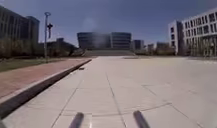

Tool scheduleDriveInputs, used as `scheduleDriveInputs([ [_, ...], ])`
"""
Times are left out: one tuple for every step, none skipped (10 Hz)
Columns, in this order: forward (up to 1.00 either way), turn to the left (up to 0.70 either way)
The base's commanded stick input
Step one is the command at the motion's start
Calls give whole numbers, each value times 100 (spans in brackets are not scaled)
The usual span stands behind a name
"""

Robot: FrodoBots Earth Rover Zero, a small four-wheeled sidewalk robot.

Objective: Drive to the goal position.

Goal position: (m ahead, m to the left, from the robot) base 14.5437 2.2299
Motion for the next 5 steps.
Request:
scheduleDriveInputs([
  [100,27],
  [100,24],
  [100,0],
  [100,0],
  [100,0],
])
